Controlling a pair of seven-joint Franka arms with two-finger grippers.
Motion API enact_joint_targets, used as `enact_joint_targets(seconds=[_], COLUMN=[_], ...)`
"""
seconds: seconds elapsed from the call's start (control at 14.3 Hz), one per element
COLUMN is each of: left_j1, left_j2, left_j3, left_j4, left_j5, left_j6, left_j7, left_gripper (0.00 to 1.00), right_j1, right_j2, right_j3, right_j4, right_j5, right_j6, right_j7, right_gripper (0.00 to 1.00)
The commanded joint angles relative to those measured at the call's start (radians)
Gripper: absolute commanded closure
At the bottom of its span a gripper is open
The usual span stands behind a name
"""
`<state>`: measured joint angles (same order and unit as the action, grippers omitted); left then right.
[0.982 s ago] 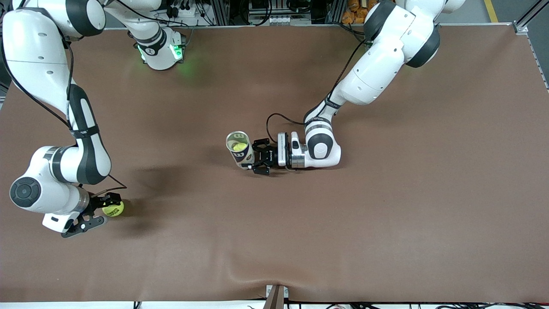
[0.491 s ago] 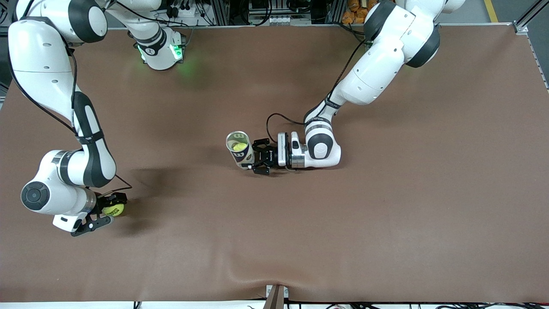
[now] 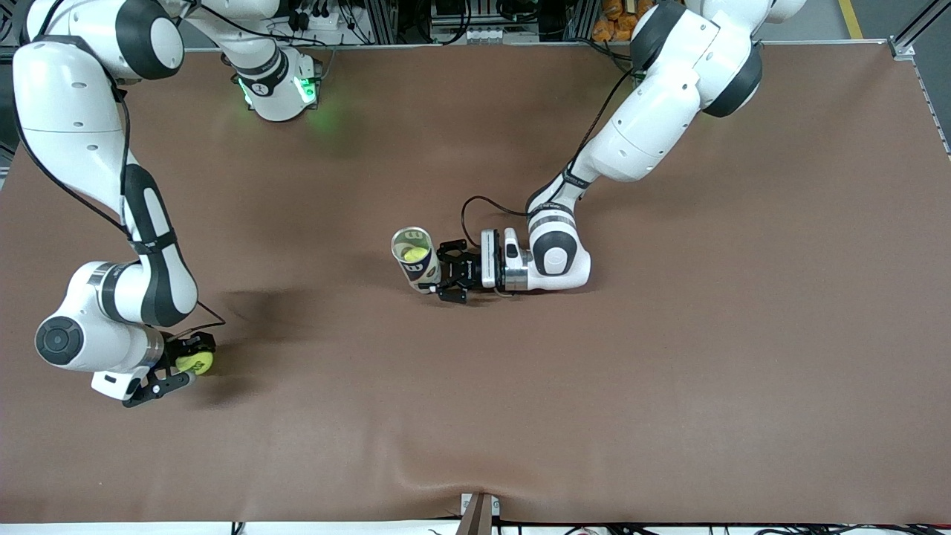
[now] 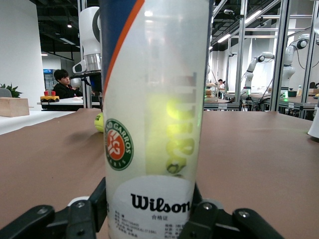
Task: Insert tennis ball vertically with right arm
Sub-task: 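Grasp the second ball with the right gripper and lift it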
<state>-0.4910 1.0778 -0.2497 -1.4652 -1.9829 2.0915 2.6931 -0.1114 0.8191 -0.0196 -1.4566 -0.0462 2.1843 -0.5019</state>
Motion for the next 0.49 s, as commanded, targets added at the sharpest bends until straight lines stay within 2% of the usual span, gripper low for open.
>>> enact_joint_targets(seconds=[0.0,0.21,0.42], left_j1=[-0.011,-0.009,-0.009], left_j2=[0.039,0.04,0.039], left_j3=[0.006,0.007,0.006], left_j4=[0.019,0.016,0.017], left_j5=[-0.034,-0.034,-0.036], left_j6=[0.021,0.021,0.021], left_j7=[0.051,0.06,0.062], left_gripper=[0.36,0.36,0.36], right_j1=[-0.017,-0.007,0.039], right_j2=[0.014,-0.008,-0.059], right_j3=[0.021,0.021,0.024], right_j4=[0.041,0.073,0.12], right_j5=[0.037,0.091,0.095], right_j6=[-0.009,-0.076,-0.257], right_j7=[-0.026,-0.023,0.112], right_gripper=[0.55,0.58,0.58])
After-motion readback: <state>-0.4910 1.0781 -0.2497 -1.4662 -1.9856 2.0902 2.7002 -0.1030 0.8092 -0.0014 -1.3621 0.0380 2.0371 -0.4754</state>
